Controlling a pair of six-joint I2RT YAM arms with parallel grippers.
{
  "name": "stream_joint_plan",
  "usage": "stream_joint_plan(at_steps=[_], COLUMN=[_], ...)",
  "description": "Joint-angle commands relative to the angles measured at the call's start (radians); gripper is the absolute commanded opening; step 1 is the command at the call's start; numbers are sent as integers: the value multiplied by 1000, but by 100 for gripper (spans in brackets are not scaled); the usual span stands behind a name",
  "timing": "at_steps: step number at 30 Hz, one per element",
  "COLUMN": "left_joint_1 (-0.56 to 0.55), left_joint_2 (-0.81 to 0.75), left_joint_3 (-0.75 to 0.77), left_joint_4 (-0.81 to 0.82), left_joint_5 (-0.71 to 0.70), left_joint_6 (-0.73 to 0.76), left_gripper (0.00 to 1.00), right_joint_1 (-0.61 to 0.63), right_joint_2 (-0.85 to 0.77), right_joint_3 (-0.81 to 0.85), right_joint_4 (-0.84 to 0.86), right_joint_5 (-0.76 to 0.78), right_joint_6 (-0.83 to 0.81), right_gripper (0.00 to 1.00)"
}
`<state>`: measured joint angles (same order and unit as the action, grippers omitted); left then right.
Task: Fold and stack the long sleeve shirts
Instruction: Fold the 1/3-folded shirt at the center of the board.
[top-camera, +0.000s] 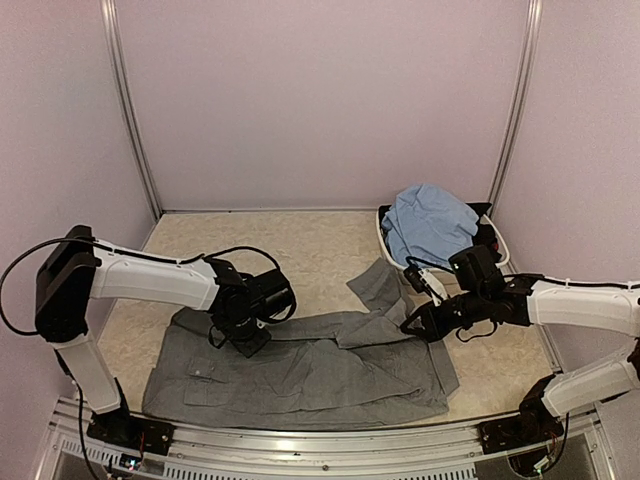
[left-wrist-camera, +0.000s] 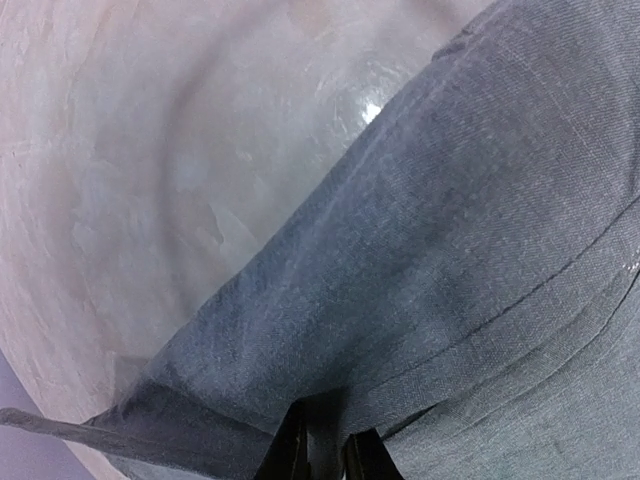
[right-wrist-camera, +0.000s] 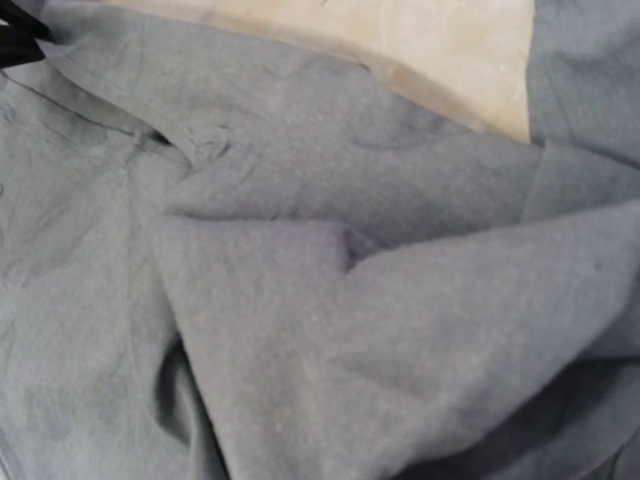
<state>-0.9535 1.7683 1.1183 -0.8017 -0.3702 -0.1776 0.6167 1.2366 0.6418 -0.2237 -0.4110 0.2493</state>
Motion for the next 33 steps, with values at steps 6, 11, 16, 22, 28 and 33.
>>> stream_joint_plan(at_steps=[6, 11, 16, 22, 28, 33], left_joint_1=[-24, -25, -25, -20, 31, 50], left_joint_2=[-38, -85, -129, -174, -204, -190], left_joint_3=[-57, -60, -52, -49, -22, -9], left_joint_4=[-4, -11, -15, 42, 126, 138], left_joint_5=[36, 86, 130, 168, 245, 263], left_joint_6=[-68, -82, -105, -113, -73, -39], left_gripper=[15, 16, 18, 30, 41, 55], right_joint_1=[-9, -11, -11, -10, -12, -9], right_joint_2=[-72, -113, -138, -142, -172, -182], right_joint_3=[-39, -44, -58, -66, -29, 8], right_joint_4=[-15, -28, -44, -50, -82, -121], right_joint_5=[-1, 4, 16, 29, 26, 1], right_joint_6=[55, 79, 89, 98, 129, 137], right_gripper=[0, 0, 0, 0, 0, 0])
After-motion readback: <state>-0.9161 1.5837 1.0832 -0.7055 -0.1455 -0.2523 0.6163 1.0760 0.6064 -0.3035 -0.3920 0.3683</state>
